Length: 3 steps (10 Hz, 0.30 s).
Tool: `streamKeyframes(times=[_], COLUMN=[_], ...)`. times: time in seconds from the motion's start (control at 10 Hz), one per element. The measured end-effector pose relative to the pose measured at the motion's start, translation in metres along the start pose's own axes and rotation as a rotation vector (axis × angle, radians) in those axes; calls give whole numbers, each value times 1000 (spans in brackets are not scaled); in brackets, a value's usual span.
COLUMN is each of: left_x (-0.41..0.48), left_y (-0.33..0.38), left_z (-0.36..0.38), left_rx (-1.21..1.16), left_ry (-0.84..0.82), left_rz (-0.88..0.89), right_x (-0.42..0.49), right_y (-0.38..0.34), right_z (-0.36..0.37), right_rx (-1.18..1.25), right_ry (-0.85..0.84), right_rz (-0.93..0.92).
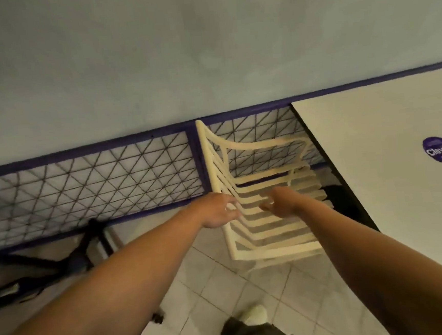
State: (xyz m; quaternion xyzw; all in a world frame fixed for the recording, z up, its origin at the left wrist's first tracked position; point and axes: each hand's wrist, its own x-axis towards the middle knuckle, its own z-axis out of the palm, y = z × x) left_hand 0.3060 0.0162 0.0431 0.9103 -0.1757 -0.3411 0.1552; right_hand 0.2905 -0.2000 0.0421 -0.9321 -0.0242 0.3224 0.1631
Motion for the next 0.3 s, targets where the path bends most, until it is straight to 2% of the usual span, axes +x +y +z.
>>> streamKeyframes(times=[0.3], left_x=[-120], left_y=[3], left_z=[15], left_rx=[41], left_ry=[263], left_rz=[-101], right_x=[-67], right_y=[-62], right_z=[2], right_rx=[-200], right_ry=[188], right_rz=[-217])
